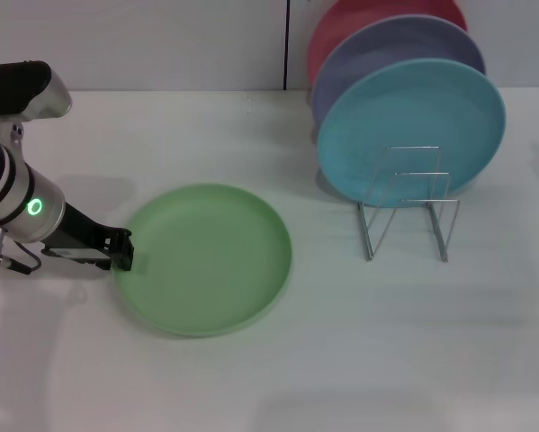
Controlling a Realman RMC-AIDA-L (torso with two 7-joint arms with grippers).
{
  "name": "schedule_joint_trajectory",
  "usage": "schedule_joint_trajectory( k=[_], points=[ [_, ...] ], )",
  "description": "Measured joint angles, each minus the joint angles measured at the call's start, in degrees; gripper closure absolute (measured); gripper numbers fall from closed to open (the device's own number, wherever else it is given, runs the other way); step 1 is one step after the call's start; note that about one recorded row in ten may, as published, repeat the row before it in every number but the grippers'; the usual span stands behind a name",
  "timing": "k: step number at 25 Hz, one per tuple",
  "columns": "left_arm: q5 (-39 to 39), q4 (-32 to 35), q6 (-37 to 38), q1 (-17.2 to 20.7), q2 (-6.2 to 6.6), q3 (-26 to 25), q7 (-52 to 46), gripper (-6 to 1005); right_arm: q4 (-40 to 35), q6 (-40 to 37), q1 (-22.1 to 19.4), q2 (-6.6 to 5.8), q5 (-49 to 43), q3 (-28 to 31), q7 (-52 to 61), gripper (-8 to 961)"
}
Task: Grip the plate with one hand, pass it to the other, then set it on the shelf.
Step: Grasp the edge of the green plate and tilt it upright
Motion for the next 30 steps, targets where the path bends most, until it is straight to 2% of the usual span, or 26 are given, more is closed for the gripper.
schedule_joint_trajectory(
  k=[13,16,21,30],
  points=[
    [-0.1,-0.5,0.0,0.0,0.0,0.1,0.7,773,0.0,0.6,-0.2,0.0,0.0,0.0,0.0,193],
    [-0.1,-0.5,0.1,0.0,0.0,0.3,0.7,855,0.0,0.6,-0.2,0.0,0.0,0.0,0.0,193],
    [-0.1,-0.5,0.5,0.0,0.0,0.7,0.8,931,0.0,0.7,-0.3,0.0,0.0,0.0,0.0,193],
    [-2.0,-0.1,1.7,1.2,0.05,0.2,2.8,951,0.0,0.7,-0.4,0.0,-0.1,0.0,0.0,194]
  ],
)
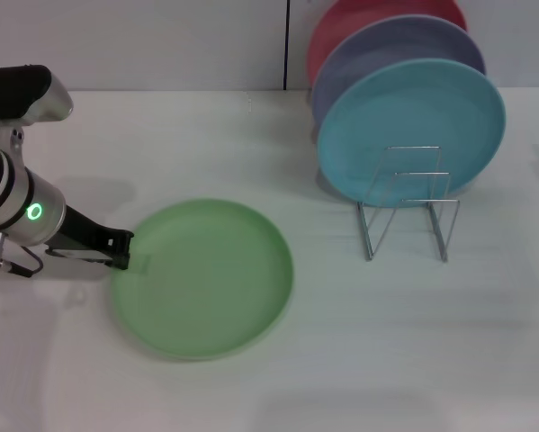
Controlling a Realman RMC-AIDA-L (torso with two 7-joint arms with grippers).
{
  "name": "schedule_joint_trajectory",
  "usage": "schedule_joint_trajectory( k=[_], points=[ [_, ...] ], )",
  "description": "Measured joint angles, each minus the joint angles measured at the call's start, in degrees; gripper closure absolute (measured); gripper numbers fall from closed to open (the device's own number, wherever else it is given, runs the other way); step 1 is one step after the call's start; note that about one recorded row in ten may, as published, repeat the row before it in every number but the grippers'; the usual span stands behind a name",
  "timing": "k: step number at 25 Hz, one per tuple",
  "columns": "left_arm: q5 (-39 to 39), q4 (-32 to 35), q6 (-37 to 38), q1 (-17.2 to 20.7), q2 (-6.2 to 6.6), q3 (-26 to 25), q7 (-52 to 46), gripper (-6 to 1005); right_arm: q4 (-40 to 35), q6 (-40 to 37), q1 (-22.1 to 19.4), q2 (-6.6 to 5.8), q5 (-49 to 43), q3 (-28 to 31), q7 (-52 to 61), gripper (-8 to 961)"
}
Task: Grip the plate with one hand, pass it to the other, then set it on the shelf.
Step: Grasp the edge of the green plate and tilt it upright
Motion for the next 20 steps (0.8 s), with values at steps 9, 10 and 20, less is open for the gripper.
schedule_joint_trajectory(
  k=[9,10,20],
  points=[
    [-10.7,0.4,3.6,5.0,0.31,-6.7,9.9,958,-0.1,-0.2,0.3,0.0,0.0,0.0,0.0,193],
    [-12.1,0.5,4.3,5.7,0.31,-7.3,11.3,960,-0.1,-0.3,0.4,0.0,0.0,0.0,0.0,193],
    [-23.4,0.1,11.3,12.5,0.34,-11.1,23.1,964,-0.8,-0.6,1.3,-0.08,0.0,0.0,0.0,194]
  ],
)
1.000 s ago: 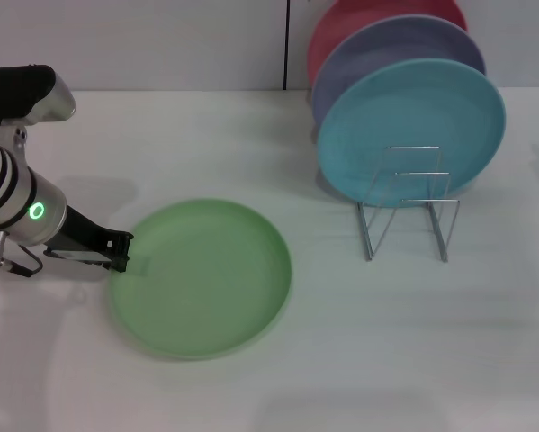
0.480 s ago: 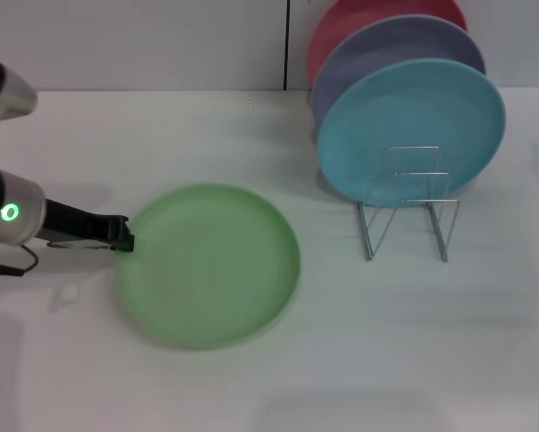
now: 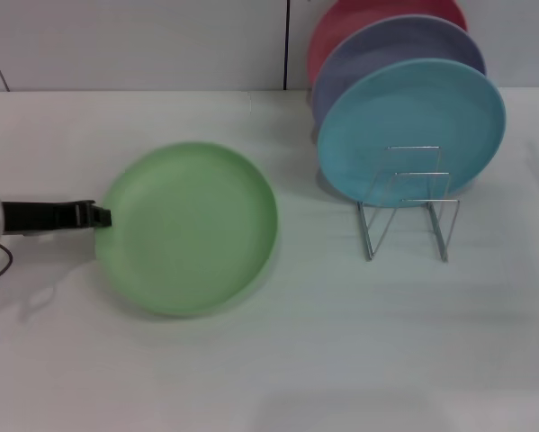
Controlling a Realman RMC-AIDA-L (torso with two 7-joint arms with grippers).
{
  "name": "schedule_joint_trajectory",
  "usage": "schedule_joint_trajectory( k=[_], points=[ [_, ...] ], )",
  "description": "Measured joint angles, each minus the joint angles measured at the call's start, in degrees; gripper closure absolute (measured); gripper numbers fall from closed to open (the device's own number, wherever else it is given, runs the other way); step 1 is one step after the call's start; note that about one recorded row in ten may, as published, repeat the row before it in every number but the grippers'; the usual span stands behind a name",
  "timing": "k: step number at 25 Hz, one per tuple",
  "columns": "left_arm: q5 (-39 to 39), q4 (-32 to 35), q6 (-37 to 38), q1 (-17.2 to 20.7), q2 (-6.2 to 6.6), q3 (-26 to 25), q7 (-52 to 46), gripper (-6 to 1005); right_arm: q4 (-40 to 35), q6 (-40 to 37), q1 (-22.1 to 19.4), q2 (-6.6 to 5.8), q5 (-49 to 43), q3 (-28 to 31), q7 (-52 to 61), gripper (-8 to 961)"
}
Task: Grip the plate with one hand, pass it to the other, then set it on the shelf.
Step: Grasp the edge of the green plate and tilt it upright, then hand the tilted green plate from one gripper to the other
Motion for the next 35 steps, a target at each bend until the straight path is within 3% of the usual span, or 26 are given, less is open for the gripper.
schedule_joint_trajectory(
  k=[5,11,18,24,29,35],
  points=[
    [-11.9,-1.1,5.4,4.2,-0.18,-0.1,9.7,963,-0.6,0.0,0.6,-0.01,0.0,-0.1,0.0,194],
    [-30.0,-7.2,9.7,7.5,-0.12,-0.2,26.6,963,-0.8,0.0,0.9,-0.01,0.0,-0.4,0.0,194],
    [-55.8,-19.1,10.1,8.0,-0.34,-0.3,52.5,963,-0.9,0.2,1.1,0.05,-1.7,-1.0,0.3,194],
    [-75.2,-30.8,5.4,6.6,-0.54,-0.3,73.7,965,-1.1,0.6,1.3,0.21,-2.3,-4.6,0.5,193],
    [-84.3,-37.9,-0.6,5.4,-0.57,-0.3,86.9,966,-0.6,0.6,1.4,0.33,-2.2,-10.3,0.5,193],
    [-89.2,-41.7,-3.8,4.7,-0.65,-0.3,94.7,966,2.4,0.7,0.2,0.5,-1.9,-17.2,0.5,193]
  ],
)
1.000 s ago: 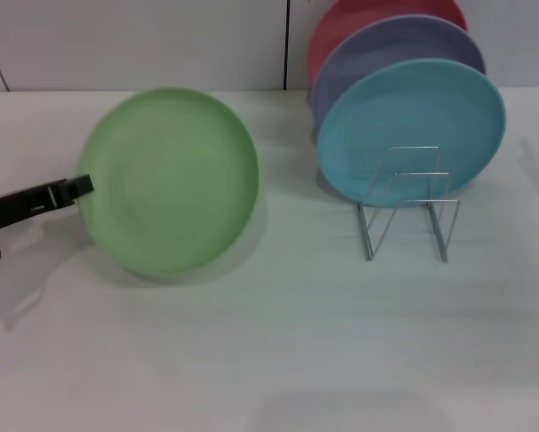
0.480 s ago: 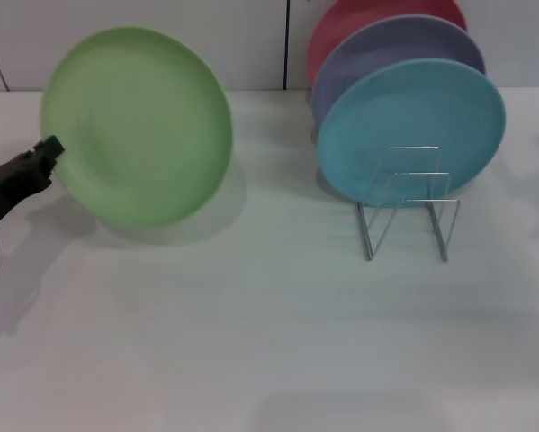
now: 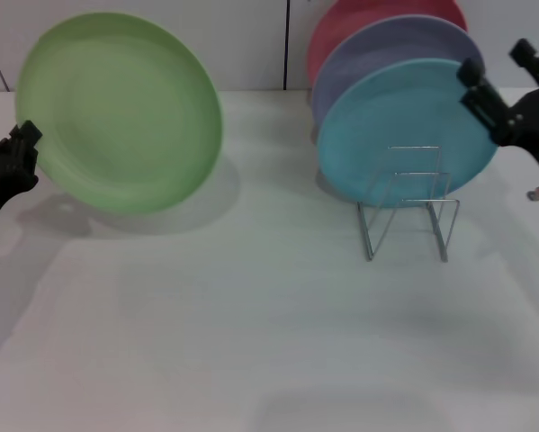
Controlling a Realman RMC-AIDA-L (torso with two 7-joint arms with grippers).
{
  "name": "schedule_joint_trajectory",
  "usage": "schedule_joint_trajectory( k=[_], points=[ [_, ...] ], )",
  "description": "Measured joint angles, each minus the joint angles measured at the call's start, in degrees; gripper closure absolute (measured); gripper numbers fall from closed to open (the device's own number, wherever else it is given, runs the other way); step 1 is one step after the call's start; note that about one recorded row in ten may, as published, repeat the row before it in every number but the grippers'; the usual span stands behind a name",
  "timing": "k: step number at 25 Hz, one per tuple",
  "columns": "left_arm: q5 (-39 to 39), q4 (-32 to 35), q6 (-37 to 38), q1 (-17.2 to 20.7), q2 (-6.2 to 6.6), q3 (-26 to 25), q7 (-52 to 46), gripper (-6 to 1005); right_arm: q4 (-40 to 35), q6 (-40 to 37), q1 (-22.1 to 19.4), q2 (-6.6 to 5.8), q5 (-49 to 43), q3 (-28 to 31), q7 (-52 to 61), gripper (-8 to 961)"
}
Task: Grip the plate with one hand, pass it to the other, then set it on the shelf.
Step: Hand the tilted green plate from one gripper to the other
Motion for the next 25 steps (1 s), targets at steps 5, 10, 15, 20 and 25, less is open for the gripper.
schedule_joint_trajectory(
  k=[5,10,15,20,25],
  points=[
    [-1.7,-1.6,-2.3,-0.4,-0.11,0.0,3.6,966,5.0,-0.2,-2.3,0.11,0.3,-6.2,0.0,193],
    [-2.6,-2.8,-4.9,-0.7,-0.25,0.0,6.8,966,8.0,-1.3,-2.6,0.17,0.7,-13.9,0.0,193],
    [-4.5,-6.7,-8.2,-1.8,-0.27,0.0,11.5,966,9.2,-6.2,-0.9,0.18,4.3,-21.2,0.0,193],
    [-6.6,-10.4,-10.3,-2.6,-0.33,0.0,15.9,966,8.9,-10.5,1.5,0.21,5.7,-25.1,0.7,194],
    [-6.8,-13.2,-10.2,-3.6,-0.36,-0.1,18.2,966,6.5,-13.2,4.6,0.2,8.3,-28.1,2.0,194]
  ],
)
